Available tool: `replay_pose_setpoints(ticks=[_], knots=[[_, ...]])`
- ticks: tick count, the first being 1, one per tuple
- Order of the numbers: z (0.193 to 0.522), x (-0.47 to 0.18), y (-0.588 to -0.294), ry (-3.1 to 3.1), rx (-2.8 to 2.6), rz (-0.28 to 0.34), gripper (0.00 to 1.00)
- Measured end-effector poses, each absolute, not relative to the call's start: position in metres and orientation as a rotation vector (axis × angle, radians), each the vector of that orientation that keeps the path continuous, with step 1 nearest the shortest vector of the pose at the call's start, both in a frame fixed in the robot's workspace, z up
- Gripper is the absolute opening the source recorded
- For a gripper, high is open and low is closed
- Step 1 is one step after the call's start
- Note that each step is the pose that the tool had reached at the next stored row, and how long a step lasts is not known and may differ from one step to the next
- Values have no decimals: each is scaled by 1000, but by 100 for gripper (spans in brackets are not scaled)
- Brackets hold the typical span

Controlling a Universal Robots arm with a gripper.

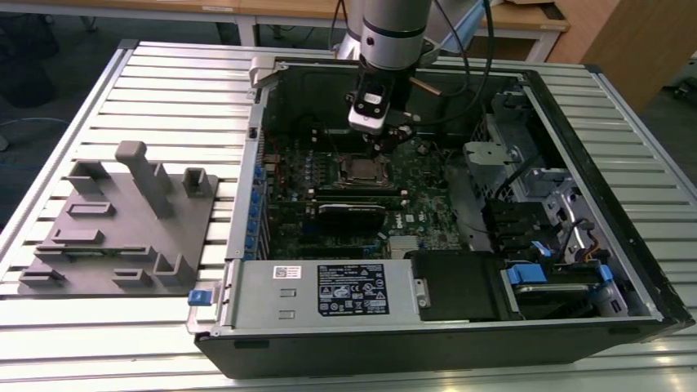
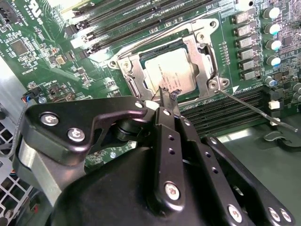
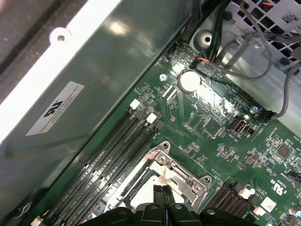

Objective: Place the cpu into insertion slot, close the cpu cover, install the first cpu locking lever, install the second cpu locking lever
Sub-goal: 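Close the cpu cover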

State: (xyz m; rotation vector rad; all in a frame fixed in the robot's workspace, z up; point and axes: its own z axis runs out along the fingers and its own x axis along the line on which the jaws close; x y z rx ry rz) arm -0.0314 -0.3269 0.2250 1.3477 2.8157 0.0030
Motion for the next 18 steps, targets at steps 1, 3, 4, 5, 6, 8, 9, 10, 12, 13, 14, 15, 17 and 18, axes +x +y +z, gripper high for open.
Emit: replay_pose_setpoints(ticks=[1,3,4,5,6,8,9,10,12,13,14,15,17,18], knots=[[225,-31,-327,2817,1346,3,10],[225,-31,-327,2819,1341,3,10],[225,-31,-327,2820,1339,3,10],[225,-31,-327,2821,1336,3,10],[225,-31,-327,2822,1334,3,10],[225,-31,-327,2825,1328,3,10],[225,-31,-327,2827,1324,3,10],[225,-31,-327,2829,1320,3,10],[225,-31,-327,2835,1308,3,10],[225,-31,-327,2838,1300,3,10],[225,-31,-327,2842,1293,4,10],[225,-31,-327,2845,1284,4,10],[225,-31,-327,2855,1264,4,10],[225,-31,-327,2859,1253,4,10]])
